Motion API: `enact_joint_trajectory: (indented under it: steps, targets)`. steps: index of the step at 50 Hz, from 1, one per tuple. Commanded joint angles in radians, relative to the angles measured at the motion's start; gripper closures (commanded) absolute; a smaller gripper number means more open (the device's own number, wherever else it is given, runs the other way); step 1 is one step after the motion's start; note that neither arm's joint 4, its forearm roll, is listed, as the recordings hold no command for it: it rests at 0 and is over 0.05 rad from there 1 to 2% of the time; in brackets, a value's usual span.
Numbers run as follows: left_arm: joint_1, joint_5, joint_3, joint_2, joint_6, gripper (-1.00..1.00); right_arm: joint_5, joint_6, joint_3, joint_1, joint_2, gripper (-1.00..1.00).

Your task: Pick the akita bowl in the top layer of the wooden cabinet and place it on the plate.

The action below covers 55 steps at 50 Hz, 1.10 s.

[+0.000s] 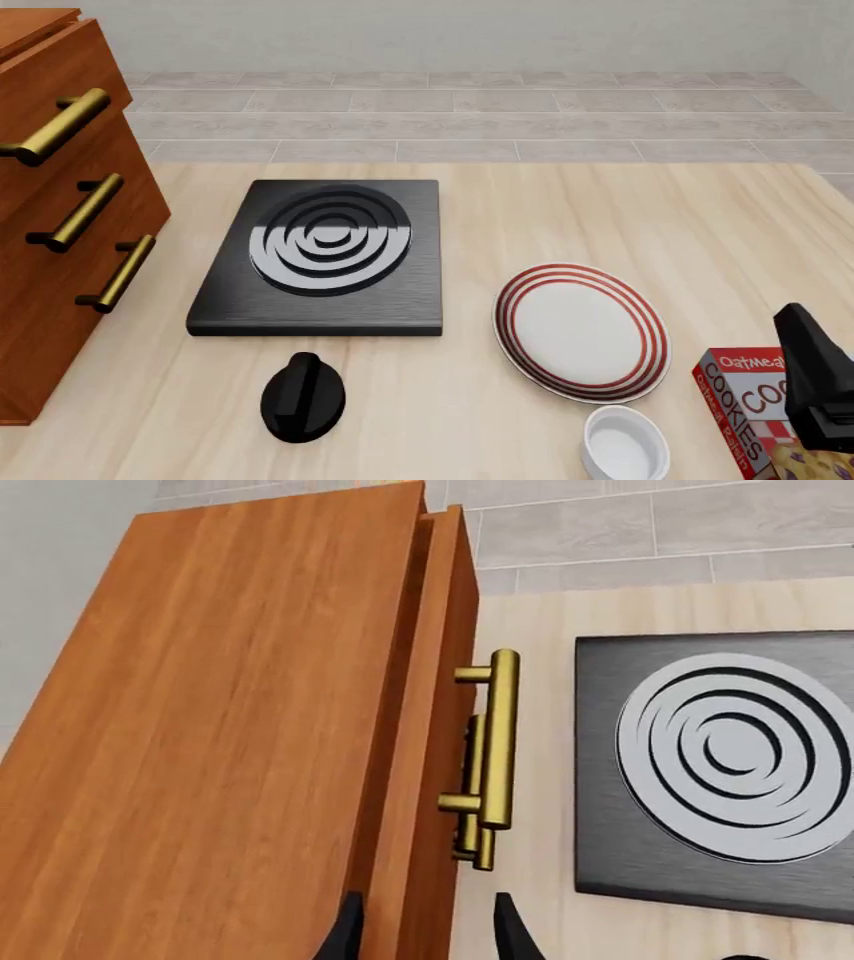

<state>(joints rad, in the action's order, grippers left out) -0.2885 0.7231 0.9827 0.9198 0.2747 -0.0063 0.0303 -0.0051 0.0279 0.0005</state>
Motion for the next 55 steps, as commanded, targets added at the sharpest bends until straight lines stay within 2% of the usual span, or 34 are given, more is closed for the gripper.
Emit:
enact_joint_trajectory:
  steps: [1,38,55]
  targets:
    - [0.019,0.011,-0.086,0.037,-0.05,-1.0,0.0,-0.001,0.0,0.0,0.0,-1.0]
    - [0.177,0.038,-0.056,0.059,-0.161,-1.0,-0.003,0.005,0.0,-0.007,0.0,-1.0]
    - [0.216,0.046,-0.036,0.066,-0.178,-1.0,-0.002,0.002,-0.002,-0.007,0.0,-1.0]
